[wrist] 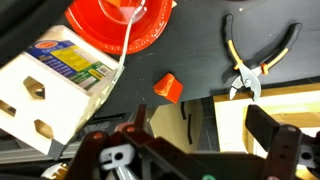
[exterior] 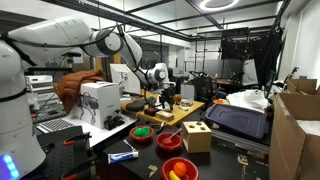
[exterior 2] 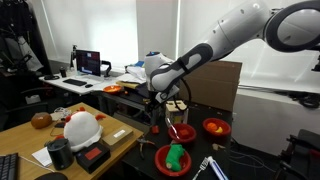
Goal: Put the pliers on the table
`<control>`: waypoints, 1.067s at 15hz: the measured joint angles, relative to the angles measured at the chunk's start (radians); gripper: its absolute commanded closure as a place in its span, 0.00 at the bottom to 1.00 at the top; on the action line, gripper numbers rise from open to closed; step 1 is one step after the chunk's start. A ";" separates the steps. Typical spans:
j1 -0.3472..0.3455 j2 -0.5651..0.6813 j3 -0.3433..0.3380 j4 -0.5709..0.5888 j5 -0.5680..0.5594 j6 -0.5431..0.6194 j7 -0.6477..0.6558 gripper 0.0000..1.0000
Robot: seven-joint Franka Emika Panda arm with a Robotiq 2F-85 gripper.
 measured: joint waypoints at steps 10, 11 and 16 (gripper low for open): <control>0.024 -0.306 -0.075 -0.407 -0.001 0.065 0.257 0.00; 0.024 -0.343 -0.076 -0.451 -0.003 0.070 0.258 0.00; 0.025 -0.539 -0.077 -0.683 -0.030 0.074 0.258 0.00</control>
